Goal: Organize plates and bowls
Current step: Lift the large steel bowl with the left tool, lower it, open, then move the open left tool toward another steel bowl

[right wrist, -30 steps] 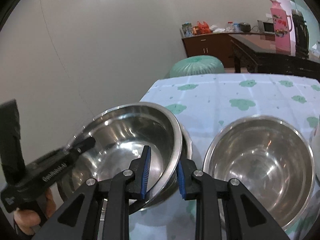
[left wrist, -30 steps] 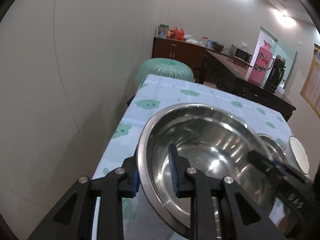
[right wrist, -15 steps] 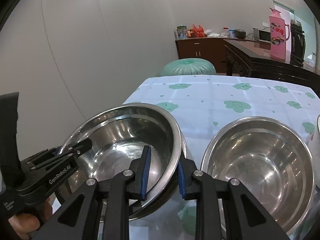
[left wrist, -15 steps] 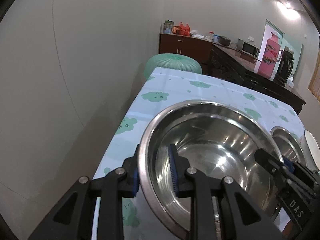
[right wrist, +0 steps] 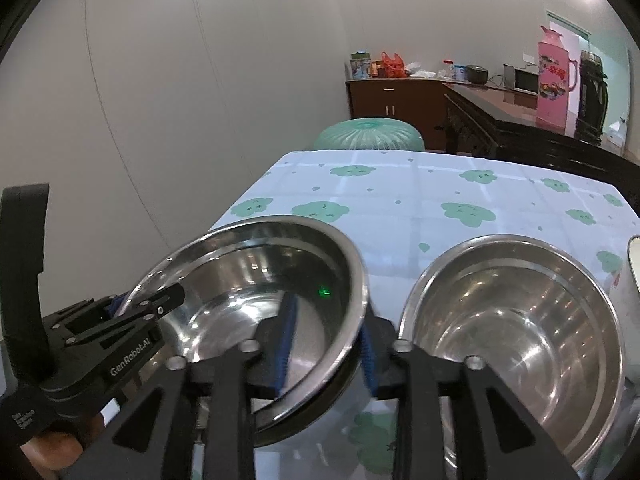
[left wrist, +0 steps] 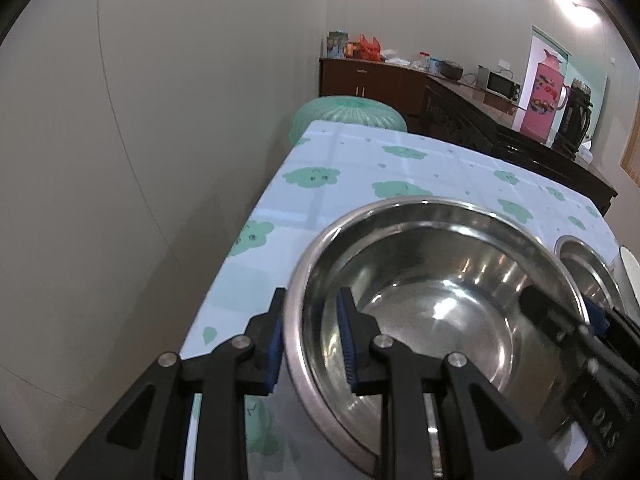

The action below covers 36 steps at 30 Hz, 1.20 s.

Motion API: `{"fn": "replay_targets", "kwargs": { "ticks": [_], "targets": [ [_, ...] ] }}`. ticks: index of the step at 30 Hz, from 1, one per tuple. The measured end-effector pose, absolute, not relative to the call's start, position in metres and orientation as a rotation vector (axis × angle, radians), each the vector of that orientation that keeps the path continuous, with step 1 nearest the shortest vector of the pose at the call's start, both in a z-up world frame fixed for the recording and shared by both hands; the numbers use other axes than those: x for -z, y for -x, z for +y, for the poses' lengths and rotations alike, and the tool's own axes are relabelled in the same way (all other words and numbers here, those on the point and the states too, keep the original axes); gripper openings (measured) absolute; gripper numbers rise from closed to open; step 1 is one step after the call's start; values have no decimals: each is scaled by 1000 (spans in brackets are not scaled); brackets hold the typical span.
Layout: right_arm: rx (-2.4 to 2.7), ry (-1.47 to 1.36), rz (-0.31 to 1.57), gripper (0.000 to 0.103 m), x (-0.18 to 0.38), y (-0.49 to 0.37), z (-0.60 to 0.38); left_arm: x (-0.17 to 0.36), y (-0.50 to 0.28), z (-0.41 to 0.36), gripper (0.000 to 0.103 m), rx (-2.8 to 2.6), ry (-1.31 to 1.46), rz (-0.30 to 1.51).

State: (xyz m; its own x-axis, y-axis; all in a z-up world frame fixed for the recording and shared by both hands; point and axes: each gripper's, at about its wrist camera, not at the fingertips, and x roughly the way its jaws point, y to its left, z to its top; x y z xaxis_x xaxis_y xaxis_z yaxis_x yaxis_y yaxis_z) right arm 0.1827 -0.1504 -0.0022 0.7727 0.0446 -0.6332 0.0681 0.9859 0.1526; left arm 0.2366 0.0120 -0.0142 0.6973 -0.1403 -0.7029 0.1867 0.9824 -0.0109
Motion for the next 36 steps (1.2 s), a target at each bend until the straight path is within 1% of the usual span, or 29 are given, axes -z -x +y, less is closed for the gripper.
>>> {"fn": "replay_targets", "kwargs": {
  "ticks": [1,3,4,5,6,7,8,9,10,20,27,31,34,36],
  "targets": [
    [14,-161,696,52,1,-182,-147,12,-234,11,22,176,-77,764],
    [38,-153,698,67,-2,-180,-146,5,-227,9,25,165,-105,728],
    [44,-155,683,68,-4,-178,-146,2,-225,10,26,164,-109,708],
    [58,-155,667,68,-8,-175,-148,-2,-221,10,27,164,-114,687],
    [75,-159,652,68,-13,-172,-150,-6,-218,10,31,162,-116,671],
    [80,-169,642,68,-17,-169,-152,-9,-215,11,38,156,-118,656],
    [84,-189,629,68,-21,-165,-155,-11,-212,12,41,144,-117,639],
    [88,-202,623,68,-24,-163,-157,-12,-209,13,47,131,-118,627],
    [91,-221,616,68,-26,-157,-160,-13,-207,13,49,123,-122,621],
    [49,-209,561,68,-32,-113,-155,-8,-174,4,49,119,-134,612],
    [85,-163,432,68,-27,-61,-161,3,-148,-1,49,119,-114,617],
    [92,-191,454,68,-21,-52,-172,7,-137,-4,49,104,-122,606],
    [92,-199,471,68,-16,-48,-177,7,-128,-6,54,86,-127,583],
    [93,-202,475,68,-14,-45,-179,6,-122,-7,54,78,-133,574]
  ]
}}
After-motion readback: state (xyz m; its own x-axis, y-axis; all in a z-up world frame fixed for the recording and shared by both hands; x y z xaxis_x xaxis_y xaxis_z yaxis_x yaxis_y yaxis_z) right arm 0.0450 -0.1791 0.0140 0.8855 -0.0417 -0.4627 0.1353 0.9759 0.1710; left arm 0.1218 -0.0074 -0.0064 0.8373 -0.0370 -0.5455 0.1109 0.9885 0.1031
